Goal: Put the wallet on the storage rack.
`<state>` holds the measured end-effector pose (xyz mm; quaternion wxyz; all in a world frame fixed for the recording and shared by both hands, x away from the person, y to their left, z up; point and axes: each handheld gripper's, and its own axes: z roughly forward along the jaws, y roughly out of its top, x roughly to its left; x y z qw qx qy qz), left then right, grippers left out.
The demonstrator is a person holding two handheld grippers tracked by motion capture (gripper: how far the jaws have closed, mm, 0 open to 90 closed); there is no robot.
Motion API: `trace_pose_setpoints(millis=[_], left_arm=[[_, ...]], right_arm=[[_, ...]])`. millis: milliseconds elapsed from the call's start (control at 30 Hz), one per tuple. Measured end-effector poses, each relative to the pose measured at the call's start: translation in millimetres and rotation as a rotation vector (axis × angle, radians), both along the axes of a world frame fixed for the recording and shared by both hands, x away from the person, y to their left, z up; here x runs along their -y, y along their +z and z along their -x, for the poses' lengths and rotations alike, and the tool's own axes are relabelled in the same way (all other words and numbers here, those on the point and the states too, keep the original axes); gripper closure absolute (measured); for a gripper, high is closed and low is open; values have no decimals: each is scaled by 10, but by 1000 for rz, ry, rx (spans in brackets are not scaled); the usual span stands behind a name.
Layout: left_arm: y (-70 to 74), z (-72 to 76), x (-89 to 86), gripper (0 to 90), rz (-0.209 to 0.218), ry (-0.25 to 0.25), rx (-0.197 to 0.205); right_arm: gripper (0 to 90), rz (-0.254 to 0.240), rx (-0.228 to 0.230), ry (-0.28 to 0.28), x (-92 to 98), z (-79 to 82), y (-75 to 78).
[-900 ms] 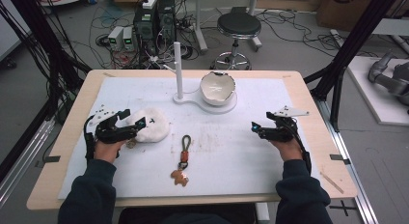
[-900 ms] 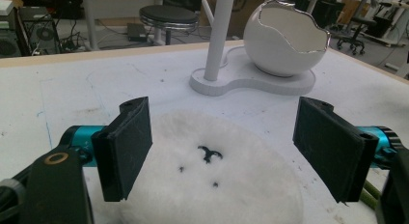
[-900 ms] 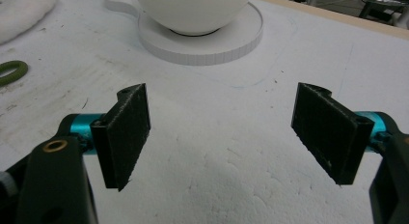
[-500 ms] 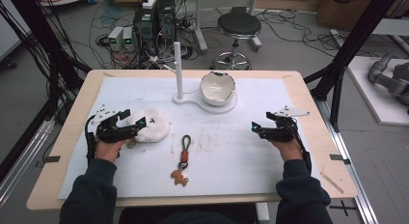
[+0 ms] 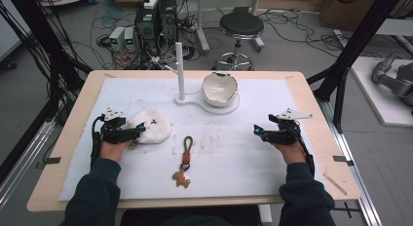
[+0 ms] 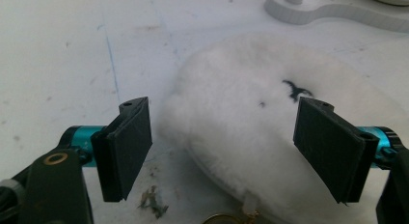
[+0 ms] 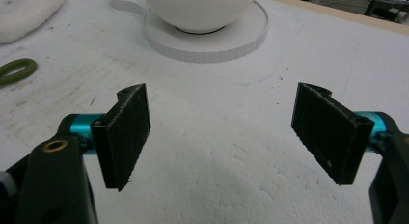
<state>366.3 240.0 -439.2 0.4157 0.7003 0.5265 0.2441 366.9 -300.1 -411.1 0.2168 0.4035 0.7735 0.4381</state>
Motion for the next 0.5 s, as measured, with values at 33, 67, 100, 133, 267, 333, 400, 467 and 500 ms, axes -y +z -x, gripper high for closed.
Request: trace_pose_setpoints(millis=[33,67,100,133,267,333,400,467,500], left_arm=[[-9,-8,-5,213,3,12,-9],[-33,-24,-10,216,6,20,-29],[-33,-24,-10,217,6,20,-29],[-49,-35,-10,217,7,17,-44],[-110,-75,5,251,16,-5,-89],[-112,-76,8,293,21,-27,-96],[-116,-82,3,344,31,-45,-103],[-118,-80,-2,396,52,-48,-113],[-118,-80,-2,446,52,-48,-113]], right_arm=[[216,4,4,4,-8,3,1],[216,8,5,8,-16,6,2],[216,9,7,10,-22,4,2],[216,9,7,10,-22,4,2],[216,-8,2,10,-51,-4,-1],[216,-7,5,19,-63,-11,-5],[217,-4,-4,23,-74,-17,-13],[217,-2,-7,25,-84,-28,-21],[217,-2,-7,25,-84,-28,-21]])
